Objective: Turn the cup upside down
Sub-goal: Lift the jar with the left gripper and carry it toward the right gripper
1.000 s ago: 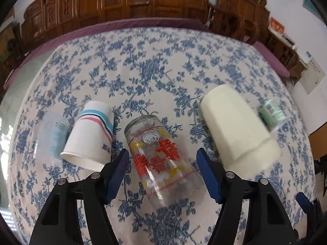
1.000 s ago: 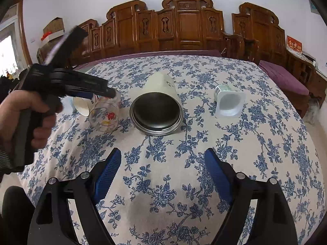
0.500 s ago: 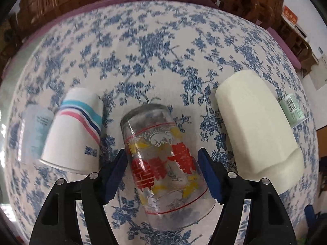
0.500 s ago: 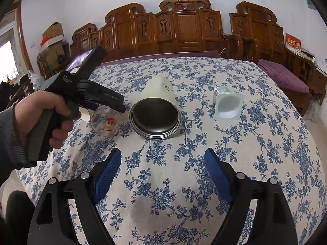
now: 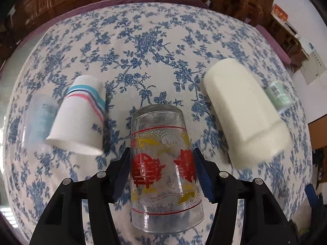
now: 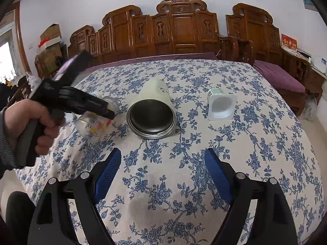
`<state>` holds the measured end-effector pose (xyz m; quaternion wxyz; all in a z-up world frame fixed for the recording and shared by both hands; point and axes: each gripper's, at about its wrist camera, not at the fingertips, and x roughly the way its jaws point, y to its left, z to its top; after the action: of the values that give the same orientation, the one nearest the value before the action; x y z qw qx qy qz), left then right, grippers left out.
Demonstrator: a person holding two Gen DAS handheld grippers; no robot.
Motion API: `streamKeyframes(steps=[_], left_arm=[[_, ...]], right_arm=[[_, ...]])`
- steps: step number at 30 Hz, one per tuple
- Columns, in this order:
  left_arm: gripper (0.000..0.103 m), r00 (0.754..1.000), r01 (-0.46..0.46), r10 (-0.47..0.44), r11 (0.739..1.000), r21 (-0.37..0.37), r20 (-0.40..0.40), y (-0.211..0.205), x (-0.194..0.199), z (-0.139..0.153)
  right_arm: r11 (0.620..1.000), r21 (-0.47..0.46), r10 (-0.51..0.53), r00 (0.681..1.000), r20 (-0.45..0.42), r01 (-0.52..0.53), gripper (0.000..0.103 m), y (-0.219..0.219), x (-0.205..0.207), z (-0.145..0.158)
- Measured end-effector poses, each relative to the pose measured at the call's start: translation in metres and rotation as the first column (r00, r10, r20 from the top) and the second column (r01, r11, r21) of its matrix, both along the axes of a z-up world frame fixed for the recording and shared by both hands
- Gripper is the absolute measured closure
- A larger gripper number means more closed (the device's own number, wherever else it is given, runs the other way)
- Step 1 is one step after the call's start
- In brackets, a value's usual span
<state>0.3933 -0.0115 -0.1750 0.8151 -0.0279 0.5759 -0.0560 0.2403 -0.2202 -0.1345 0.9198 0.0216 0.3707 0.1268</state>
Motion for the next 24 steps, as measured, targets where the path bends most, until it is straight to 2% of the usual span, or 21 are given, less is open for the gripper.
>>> streamKeyframes(steps=[7, 11, 16, 20, 24], left_arm=[[0.046, 0.995, 0.052, -0.051, 0.999, -0.011, 0.081, -0.005, -0.049, 0.033], [0.046, 0.99, 0.087, -0.084, 0.996, -0.025, 0.116, -0.015, -0.081, 0.039], [0.046, 0.986, 0.116, -0.11, 0.992, -0.044, 0.124, -0.028, -0.109, 0.027], [0.046, 0.988, 0.123, -0.117, 0.99, -0.063, 0.1, -0.036, -0.123, 0.007], [0.046, 0.988, 0.134, -0.13, 0.99, -0.047, 0.087, -0.043, -0.129, -0.008]], right_arm=[[1.0, -0.012, -0.026, 1.0, 0.012, 0.026, 0.018, -0.009, -0.011, 0.003], [0.999, -0.03, -0.036, 0.999, 0.024, 0.037, 0.018, -0.012, -0.018, 0.005], [0.998, -0.043, -0.052, 0.998, 0.039, 0.054, 0.018, -0.018, -0.028, 0.007], [0.997, -0.038, -0.065, 0.997, 0.035, 0.066, 0.018, -0.022, -0.032, 0.006], [0.997, -0.05, -0.063, 0.997, 0.035, 0.064, 0.018, -0.021, -0.034, 0.006]])
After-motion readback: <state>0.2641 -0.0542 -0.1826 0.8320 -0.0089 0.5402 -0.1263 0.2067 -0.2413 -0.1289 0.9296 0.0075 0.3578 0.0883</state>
